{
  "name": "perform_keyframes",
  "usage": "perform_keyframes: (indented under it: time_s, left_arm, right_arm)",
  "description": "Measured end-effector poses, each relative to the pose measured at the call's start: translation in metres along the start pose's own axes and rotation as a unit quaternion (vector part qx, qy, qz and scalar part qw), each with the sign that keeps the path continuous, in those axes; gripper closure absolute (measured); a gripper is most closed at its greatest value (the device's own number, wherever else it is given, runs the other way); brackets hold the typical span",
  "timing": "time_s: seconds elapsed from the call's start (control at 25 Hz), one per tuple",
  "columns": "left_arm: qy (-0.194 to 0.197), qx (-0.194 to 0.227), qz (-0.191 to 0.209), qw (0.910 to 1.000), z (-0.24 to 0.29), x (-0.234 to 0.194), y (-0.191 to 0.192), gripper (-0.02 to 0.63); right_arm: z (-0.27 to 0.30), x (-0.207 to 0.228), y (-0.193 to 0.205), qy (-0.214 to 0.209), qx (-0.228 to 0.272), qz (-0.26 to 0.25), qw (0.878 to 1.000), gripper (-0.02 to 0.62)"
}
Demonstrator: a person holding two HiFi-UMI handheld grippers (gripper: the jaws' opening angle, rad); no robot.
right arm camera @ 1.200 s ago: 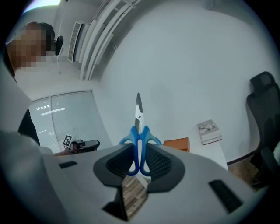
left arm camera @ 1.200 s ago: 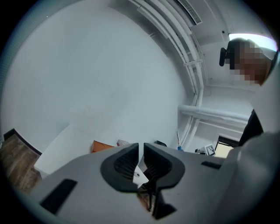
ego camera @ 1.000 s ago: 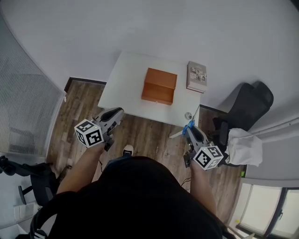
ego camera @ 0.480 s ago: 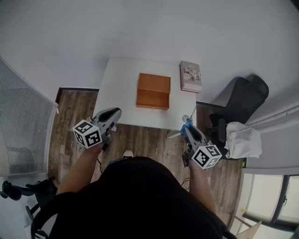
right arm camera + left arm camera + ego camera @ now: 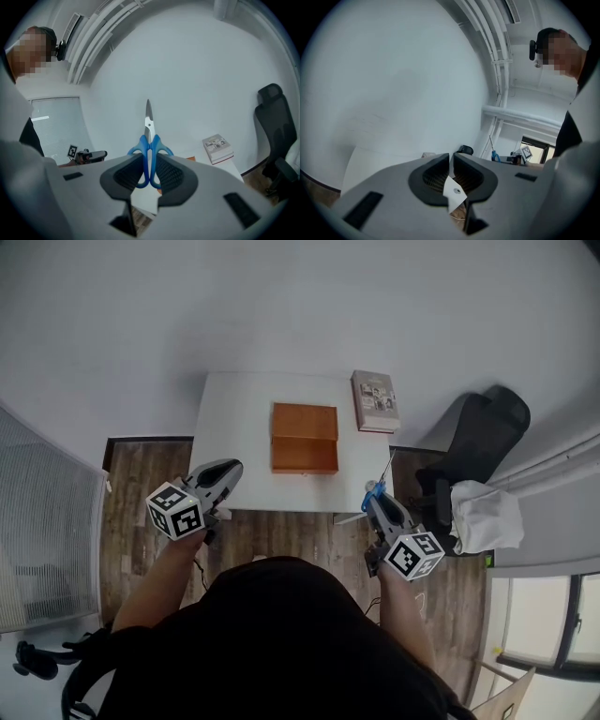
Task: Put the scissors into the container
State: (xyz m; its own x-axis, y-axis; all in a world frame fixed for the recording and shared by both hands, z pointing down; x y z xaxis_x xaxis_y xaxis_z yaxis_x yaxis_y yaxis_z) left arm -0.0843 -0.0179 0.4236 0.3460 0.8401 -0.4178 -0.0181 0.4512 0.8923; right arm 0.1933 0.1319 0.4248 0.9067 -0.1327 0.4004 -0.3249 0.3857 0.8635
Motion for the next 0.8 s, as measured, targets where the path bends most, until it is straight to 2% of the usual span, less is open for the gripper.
perform_keyframes:
  time_s: [0.48, 0.8]
  left_arm:
    - [0.023, -0.01, 0.009, 0.9996, 0.003, -0.035, -0.016, 0.572]
    - [0.019, -0.01, -0.003, 0.9998, -0.011, -0.062, -0.016, 0.572]
  right_arm:
    - [0.032, -0.014, -0.005, 0.01, 0.004, 0.015, 1.0, 0.506]
    - [0.057, -0.03, -0.002, 0.004, -0.002, 0.024, 1.0, 0.506]
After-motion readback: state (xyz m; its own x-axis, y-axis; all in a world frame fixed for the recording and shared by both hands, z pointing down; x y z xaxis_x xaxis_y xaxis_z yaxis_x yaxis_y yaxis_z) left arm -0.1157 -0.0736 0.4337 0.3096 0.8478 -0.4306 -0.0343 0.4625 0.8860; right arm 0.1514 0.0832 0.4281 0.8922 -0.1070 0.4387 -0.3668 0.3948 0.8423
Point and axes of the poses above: the fingertips, and each gripper's own axes: z forward along the fingers, x to its right, y out of its underside, the point moved 2 cm from there along -z, backward along the fingers, and after that the axes turned 5 degrees about -x, right-handed, at the moved point
